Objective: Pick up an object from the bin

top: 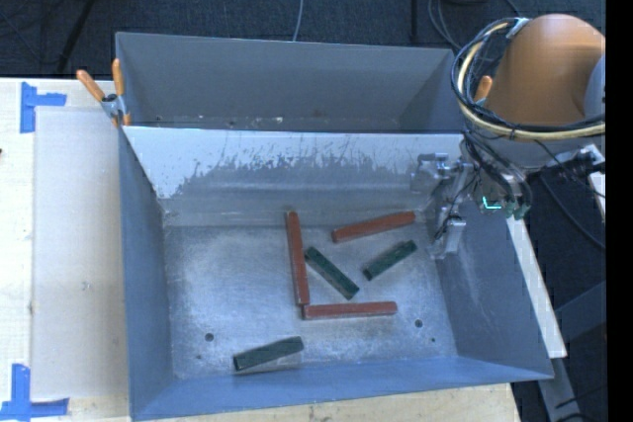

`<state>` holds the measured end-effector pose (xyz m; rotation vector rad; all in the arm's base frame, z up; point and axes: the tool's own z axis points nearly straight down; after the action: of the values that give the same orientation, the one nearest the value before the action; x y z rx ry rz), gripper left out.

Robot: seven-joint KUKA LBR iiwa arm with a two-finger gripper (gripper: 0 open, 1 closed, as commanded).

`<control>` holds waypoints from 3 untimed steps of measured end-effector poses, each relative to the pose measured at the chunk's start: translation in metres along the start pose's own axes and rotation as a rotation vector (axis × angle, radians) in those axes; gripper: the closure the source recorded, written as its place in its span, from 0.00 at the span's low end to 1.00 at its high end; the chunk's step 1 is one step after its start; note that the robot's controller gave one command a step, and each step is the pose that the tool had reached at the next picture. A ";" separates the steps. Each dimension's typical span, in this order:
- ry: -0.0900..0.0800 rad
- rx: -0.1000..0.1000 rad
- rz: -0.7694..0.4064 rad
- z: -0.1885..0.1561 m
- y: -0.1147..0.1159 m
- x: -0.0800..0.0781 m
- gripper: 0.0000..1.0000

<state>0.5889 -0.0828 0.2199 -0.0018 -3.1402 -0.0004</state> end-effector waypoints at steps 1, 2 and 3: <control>-0.002 -0.001 -0.330 0.152 0.002 -0.033 0.00; -0.006 0.001 -0.337 0.118 0.001 -0.030 0.00; -0.003 0.000 -0.361 0.116 -0.005 -0.031 0.00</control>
Offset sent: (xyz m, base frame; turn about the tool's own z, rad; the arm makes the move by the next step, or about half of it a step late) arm 0.0330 0.0000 -0.1499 -0.3306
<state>0.6193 -0.0879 0.1035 0.5619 -3.0926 -0.0005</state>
